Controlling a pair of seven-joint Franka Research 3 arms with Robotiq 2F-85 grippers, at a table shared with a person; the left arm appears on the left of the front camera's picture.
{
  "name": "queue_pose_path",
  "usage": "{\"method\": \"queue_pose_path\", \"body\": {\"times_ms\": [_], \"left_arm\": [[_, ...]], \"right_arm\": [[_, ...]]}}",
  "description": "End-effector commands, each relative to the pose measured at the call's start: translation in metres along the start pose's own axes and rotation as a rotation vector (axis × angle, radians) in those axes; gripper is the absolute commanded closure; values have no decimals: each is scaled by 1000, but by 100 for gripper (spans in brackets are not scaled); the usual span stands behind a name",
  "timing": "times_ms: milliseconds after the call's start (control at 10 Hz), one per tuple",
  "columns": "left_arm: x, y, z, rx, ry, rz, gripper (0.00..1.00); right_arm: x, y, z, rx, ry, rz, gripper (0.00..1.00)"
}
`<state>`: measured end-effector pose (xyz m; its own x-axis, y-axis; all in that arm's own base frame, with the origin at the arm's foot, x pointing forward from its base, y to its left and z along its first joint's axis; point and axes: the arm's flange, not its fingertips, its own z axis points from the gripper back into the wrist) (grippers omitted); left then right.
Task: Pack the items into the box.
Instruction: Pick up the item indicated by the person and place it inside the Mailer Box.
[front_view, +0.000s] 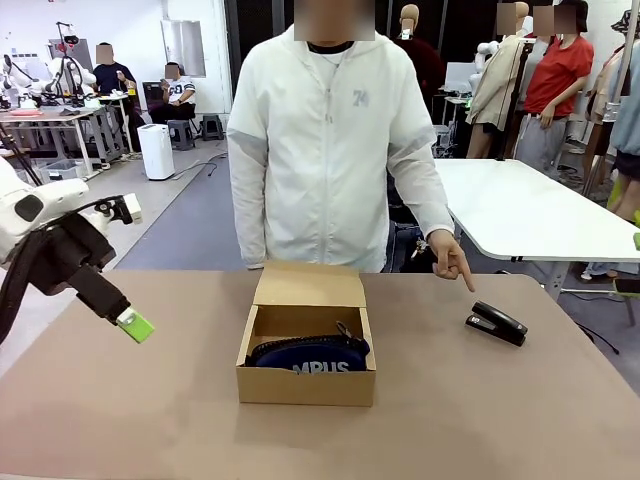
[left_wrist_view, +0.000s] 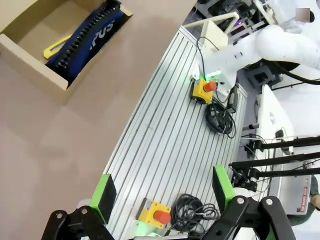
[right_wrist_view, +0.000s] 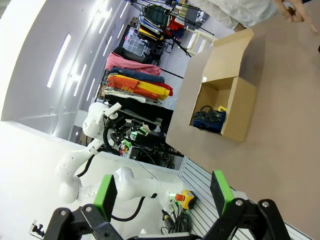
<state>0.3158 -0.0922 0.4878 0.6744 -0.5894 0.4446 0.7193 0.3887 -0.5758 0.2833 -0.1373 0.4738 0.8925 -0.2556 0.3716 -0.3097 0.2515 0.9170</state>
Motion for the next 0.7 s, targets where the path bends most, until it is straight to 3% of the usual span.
{"method": "queue_pose_path", "body": {"times_ms": [0,100,200,400,500,600], "left_arm": [[-6,3,11,-33,-118,51,0],[-11,10,16,-19,-182,126,0],[-26,24,27,6,-250,228,0],[-56,52,35,-12,-347,374,0],[-65,62,32,-50,-346,397,0],[-43,50,46,13,-275,309,0]], "right_arm": [[25,4,-26,-287,154,-20,0],[47,4,-43,-402,228,-23,0],[77,3,-70,-609,298,-23,0],[119,-15,-112,-1047,298,78,0],[131,-34,-129,-1247,249,145,0],[135,-61,-146,-1401,256,201,0]]}}
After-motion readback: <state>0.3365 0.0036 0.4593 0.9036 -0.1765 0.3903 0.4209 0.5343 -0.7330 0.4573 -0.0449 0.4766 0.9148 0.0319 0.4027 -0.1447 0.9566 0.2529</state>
